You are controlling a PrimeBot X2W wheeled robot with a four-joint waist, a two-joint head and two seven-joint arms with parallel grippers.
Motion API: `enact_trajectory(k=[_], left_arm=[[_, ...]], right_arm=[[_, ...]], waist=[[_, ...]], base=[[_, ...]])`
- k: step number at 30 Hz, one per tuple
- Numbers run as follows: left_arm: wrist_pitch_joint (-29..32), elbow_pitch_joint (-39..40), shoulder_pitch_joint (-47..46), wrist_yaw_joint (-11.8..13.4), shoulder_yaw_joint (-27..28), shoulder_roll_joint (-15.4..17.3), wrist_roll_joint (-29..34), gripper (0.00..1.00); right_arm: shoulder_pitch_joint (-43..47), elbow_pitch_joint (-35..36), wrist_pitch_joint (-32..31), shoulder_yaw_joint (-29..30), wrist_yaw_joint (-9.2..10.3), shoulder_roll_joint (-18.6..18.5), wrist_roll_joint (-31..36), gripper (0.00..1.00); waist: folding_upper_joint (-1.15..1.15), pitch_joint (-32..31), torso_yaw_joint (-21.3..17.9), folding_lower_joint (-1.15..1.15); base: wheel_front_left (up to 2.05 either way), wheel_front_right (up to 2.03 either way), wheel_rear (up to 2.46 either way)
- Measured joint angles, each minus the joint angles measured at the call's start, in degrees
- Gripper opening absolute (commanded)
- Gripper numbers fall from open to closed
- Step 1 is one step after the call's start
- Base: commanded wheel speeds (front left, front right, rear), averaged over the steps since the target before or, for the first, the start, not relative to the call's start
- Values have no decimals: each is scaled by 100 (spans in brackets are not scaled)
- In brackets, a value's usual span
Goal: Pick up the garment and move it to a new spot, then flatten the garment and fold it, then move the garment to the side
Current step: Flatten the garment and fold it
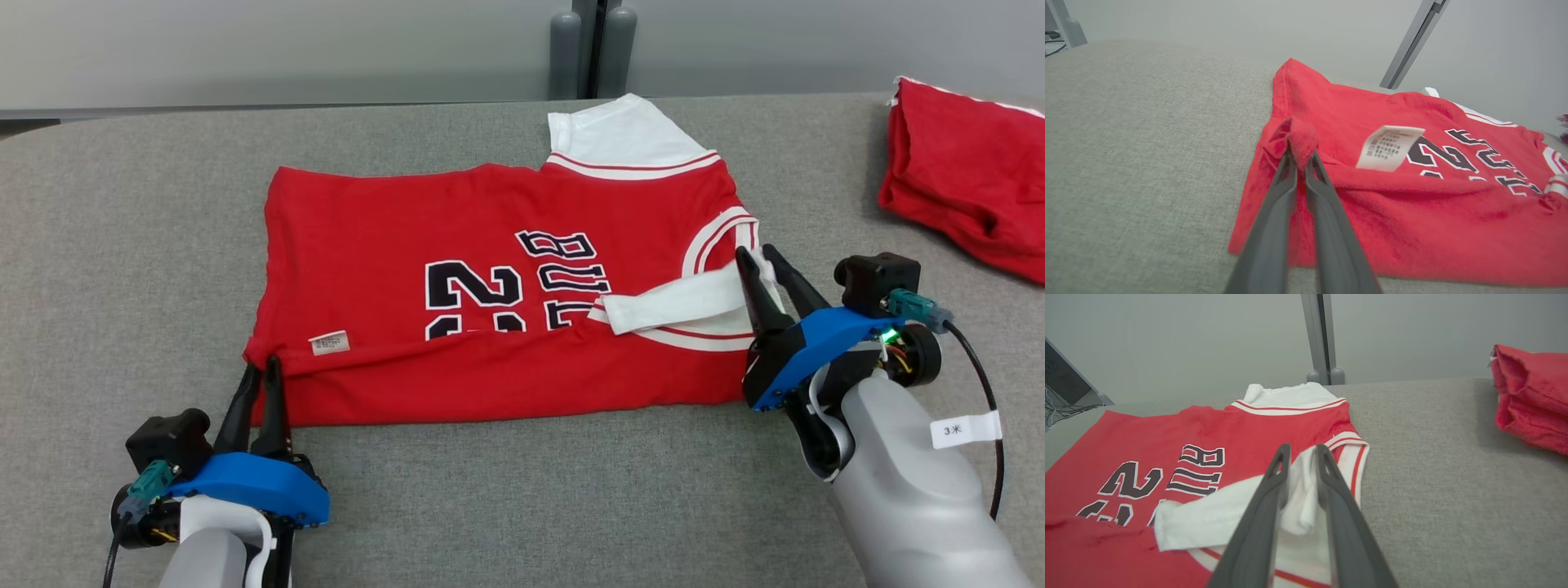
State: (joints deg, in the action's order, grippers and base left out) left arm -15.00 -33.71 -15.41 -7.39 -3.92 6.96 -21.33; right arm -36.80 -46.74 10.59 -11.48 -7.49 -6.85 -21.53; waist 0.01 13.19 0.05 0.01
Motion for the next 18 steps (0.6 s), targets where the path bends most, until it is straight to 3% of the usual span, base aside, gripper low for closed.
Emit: enact_trajectory(k=[6,11,18], left_arm=[[-2,79,121,0,164,-13,162,100],[-5,20,503,0,313,-32,236,100],[-5,-201,604,2,358,-42,399,100]], right_arm=[[91,-353,361,-244,0,-216,-75,100],[614,-296,421,-501,0,-459,-59,100],[1066,-160,437,-673,0,-526,-94,100]], waist=[[-1,-231,30,-2],[-1,-377,-25,-2],[0,-353,-187,-1]], base=[[0,0,0],[0,0,0],[0,0,0]])
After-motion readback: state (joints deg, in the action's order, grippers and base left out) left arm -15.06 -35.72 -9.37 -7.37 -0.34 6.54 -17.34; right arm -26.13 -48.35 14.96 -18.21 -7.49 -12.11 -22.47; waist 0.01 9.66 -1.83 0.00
